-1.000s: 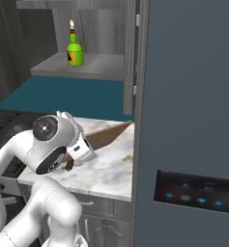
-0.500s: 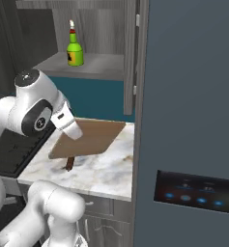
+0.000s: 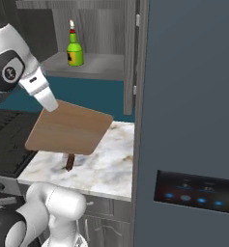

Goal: Move the cutting board and knife to the sink. Then move spray from the cabinet to the counter.

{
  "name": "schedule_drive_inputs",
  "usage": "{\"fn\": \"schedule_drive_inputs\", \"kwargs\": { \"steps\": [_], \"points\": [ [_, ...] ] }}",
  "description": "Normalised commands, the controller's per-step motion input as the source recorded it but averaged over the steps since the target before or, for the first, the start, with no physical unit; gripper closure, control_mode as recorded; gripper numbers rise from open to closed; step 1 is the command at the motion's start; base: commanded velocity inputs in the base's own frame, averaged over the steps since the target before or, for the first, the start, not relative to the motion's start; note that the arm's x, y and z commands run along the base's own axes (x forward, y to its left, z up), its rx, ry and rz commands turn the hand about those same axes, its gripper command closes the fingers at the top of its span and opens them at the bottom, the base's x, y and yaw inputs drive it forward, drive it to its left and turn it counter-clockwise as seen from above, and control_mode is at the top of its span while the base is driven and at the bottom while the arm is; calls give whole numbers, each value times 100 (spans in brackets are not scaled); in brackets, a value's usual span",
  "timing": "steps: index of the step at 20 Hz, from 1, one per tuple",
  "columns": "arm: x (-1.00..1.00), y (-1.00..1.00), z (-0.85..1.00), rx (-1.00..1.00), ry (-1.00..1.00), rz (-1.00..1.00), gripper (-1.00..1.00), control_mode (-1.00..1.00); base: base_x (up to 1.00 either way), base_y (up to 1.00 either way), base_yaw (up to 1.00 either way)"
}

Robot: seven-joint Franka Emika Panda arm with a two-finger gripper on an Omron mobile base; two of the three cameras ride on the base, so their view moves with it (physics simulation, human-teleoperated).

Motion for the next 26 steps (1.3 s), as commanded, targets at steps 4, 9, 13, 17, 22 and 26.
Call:
{"fn": "schedule_drive_inputs", "kwargs": {
  "steps": [4, 9, 13, 17, 22, 26],
  "points": [
    [-69, 10, 1, 5, -8, 9, 100, -100, 0, 0, 0],
    [-54, 8, 2, 0, -6, 19, 100, -100, 0, 0, 0],
    [-22, 9, 23, -1, -18, 21, 100, -100, 0, 0, 0],
    [-1, 0, 29, -5, -9, 12, 100, -100, 0, 0, 0],
    [0, 0, 2, -1, 0, 0, 100, -100, 0, 0, 0],
    [0, 0, 0, 0, 0, 0, 100, -100, 0, 0, 0]
  ]
}}
